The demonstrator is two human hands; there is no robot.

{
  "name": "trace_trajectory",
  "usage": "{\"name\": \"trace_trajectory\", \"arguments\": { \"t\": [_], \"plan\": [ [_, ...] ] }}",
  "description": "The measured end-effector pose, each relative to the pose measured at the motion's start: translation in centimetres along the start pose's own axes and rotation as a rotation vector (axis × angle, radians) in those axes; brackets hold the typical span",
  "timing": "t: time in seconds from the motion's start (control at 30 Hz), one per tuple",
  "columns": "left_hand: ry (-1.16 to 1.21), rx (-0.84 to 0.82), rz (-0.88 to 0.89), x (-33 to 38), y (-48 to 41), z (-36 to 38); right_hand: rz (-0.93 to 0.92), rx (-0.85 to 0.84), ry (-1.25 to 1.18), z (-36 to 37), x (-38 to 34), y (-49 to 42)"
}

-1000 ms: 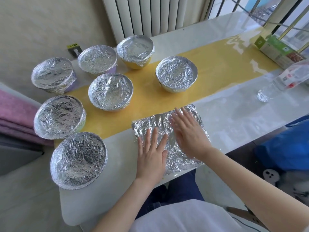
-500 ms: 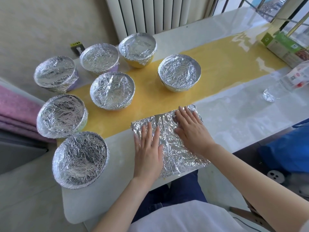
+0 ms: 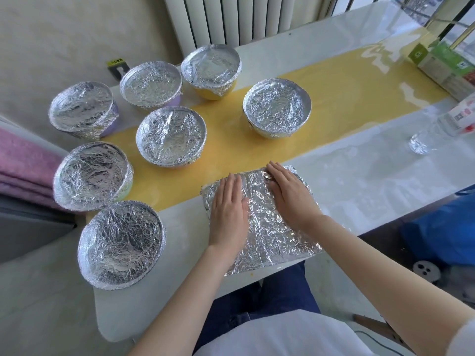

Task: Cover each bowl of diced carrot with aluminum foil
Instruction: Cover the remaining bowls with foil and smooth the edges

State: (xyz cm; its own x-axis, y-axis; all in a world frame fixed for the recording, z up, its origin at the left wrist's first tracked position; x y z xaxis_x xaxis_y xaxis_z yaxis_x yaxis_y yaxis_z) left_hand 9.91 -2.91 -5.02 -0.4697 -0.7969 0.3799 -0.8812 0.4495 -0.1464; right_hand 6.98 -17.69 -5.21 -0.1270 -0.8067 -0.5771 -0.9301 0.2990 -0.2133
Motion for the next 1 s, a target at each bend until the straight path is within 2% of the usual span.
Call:
{"name": "trace_trajectory", "arguments": {
  "t": [0.17,0.33,0.43,0.63,0.77,1.0],
  "plan": [
    [0.202,-0.004,-0.142,-1.4,0.3,-0.2,0.086,0.046,-0.089,-0.5,0.1,0.0],
    [0.47,0.067,-0.289,-2.3,0.6,0.1,0.173,0.088,-0.153,-0.6,0.7,0.3],
    [0.602,0.076,-0.371,-2.6,0.8,0.1,0.273,0.06,-0.163,-0.4,1.1,0.5],
    [0.776,0.007,-0.587,-3.5,1.2,1.0,0.49,0.044,-0.413,0.4,2.6,0.7],
    [0.861,-0.009,-0.607,-3.3,1.2,1.0,0.542,0.046,-0.483,0.8,2.7,0.7],
    [0.924,-0.049,-0.649,-3.3,1.2,1.4,0.526,0.021,-0.424,0.8,2.6,0.5]
  ]
}}
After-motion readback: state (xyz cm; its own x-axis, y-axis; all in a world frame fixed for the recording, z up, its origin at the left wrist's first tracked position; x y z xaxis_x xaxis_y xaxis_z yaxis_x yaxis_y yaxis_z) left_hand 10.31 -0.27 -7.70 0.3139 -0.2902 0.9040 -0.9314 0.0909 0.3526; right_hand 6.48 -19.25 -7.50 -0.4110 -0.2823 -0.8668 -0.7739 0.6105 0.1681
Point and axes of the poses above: each hand's wrist, its own y-axis away from the middle knuckle, its own z-axis out of the palm, x = y × z, the point moved 5 cm from there along -y, towards the middle knuckle, and after that the axes turned 11 degrees about x, right-handed, at the moved point
